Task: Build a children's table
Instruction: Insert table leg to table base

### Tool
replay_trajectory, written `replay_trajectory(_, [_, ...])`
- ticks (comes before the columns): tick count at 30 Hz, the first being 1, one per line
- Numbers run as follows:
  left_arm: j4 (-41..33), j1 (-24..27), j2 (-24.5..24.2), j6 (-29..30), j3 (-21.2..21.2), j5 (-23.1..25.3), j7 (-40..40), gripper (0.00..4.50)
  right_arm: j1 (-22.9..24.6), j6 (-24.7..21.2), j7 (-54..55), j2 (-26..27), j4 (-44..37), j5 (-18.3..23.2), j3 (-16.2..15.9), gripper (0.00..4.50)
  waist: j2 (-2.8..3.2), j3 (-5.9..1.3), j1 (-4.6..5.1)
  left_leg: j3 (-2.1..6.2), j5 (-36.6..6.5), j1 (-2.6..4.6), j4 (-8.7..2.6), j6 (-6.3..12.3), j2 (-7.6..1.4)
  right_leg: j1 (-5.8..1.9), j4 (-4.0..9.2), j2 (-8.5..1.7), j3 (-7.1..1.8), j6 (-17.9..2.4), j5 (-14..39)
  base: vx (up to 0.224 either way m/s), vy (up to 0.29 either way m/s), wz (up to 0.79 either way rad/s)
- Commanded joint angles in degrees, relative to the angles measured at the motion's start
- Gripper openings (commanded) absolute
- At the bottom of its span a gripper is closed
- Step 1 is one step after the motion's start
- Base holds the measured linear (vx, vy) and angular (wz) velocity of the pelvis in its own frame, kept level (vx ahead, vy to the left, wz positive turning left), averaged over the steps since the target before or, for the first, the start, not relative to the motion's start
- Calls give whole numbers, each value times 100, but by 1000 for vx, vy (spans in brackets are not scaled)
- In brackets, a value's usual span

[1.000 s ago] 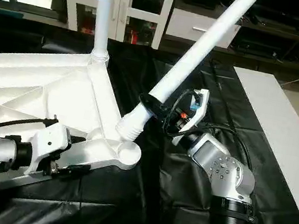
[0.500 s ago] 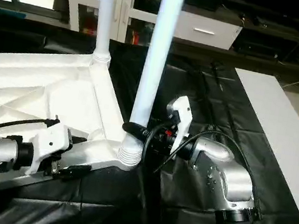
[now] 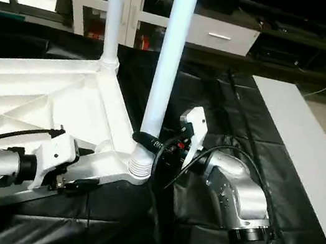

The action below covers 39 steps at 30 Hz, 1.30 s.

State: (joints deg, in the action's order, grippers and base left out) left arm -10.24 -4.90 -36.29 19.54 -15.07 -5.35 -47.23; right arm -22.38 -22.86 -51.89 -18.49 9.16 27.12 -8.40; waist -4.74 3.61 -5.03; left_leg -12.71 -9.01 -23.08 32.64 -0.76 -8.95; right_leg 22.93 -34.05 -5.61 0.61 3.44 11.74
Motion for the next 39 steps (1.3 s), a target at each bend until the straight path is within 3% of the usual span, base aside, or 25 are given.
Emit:
replay_trajectory(1, [239, 177, 11, 136, -416, 270, -22, 315, 173, 131, 183, -124, 333, -336, 202, 182, 103, -152, 91, 340, -3454, 314, -554, -758, -442, 176, 552, -260, -189, -535, 2836, 0, 0, 0])
replay_trajectory(5, [246, 183, 12, 124, -414, 272, -21, 315, 301, 34, 215, -18, 497, -66, 509, 182, 97, -148, 94, 344, -3507, 316, -552, -737, -441, 188, 564, -259, -200, -548, 2852, 0, 0, 0])
replay_trajectory(8, [244, 178, 18, 131, -418, 270, -29, 315, 361, -460, 366, 114, 716, 450, 946, 182, 104, -168, 87, 339, -3397, 318, -547, -698, -439, 170, 544, -246, -206, -633, 2617, 0, 0, 0])
replay_trajectory(12, [240, 174, 15, 137, -415, 283, -51, 315, 340, -676, 490, 38, 949, 527, 1028, 182, 112, -164, 72, 316, -3264, 316, -547, -706, -438, 164, 529, -239, -201, -657, 2477, 0, 0, 0])
replay_trajectory(15, [237, 173, 11, 138, -422, 299, -55, 315, 292, -480, 421, -177, 1076, 124, 799, 182, 122, -163, 72, 319, -3265, 313, -550, -734, -439, 159, 535, -245, -193, -629, 2555, 0, 0, 0])
replay_trajectory(19, [232, 170, 15, 143, -426, 303, -53, 315, 332, -311, 296, -289, 1004, -96, 612, 182, 110, -153, 76, 331, -3364, 312, -553, -745, -441, 165, 554, -252, -194, -557, 2739, 0, 0, 0])
replay_trajectory(20, [220, 171, 25, 147, -426, 312, -45, 315, 480, 62, 123, -454, 801, -445, 309, 182, 94, -153, 72, 335, -3409, 316, -547, -739, -446, 171, 563, -257, -194, -534, 2808, 0, 0, 0])
replay_trajectory(28, [198, 209, 21, 159, -402, 314, -24, 315, 964, 958, 230, -260, 533, -405, 474, 182, 65, -144, 59, 349, -3535, 317, -544, -647, -454, 192, 604, -262, -212, -476, 3026, 0, 0, 0])
replay_trajectory(34, [208, 196, 9, 156, -385, 311, -39, 315, 1307, 1055, 239, -209, 556, -251, 528, 182, 72, -130, 65, 369, -3625, 298, -564, -640, -451, 187, 610, -257, -211, -466, 3052, 0, 0, 0])
replay_trajectory(35, [211, 191, 4, 156, -384, 311, -45, 315, 1362, 1180, 245, -240, 615, -307, 500, 182, 109, -118, 59, 373, -3670, 305, -569, -647, -449, 199, 617, -260, -214, -453, 3096, 0, 0, 0])
replay_trajectory(39, [209, 186, -1, 159, -384, 310, -55, 315, 1405, 1349, 234, -290, 653, -423, 438, 182, 90, -115, 68, 379, -3754, 314, -567, -647, -453, 206, 631, -258, -213, -437, 3178, 0, 0, 0])
